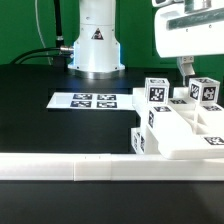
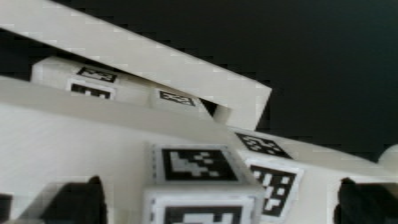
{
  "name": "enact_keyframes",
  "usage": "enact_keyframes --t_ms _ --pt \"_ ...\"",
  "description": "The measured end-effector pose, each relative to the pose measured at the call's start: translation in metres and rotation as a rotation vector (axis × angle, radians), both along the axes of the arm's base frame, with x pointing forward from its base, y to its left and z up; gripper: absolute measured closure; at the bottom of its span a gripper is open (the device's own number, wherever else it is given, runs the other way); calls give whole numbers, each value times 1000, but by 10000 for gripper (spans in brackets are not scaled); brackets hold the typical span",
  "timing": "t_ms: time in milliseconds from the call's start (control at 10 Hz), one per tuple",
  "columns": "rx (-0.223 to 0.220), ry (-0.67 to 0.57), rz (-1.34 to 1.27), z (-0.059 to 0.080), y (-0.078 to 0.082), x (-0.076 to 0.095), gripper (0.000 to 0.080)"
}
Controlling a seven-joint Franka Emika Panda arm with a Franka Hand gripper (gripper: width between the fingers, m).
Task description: Assemble chair
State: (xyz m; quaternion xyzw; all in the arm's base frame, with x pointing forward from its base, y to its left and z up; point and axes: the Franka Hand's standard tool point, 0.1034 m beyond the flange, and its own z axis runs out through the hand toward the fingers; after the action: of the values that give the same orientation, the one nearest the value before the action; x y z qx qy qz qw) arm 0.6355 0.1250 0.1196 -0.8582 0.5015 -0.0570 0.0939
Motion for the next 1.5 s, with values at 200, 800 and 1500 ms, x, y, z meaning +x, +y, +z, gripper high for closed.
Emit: enact_keyframes --t_ms 200,800,1500 --pt "-66 -22 253 1 -2 0 151" --pt "-224 -62 856 1 -1 1 151" --pt "-296 -83 1153 0 -7 1 376"
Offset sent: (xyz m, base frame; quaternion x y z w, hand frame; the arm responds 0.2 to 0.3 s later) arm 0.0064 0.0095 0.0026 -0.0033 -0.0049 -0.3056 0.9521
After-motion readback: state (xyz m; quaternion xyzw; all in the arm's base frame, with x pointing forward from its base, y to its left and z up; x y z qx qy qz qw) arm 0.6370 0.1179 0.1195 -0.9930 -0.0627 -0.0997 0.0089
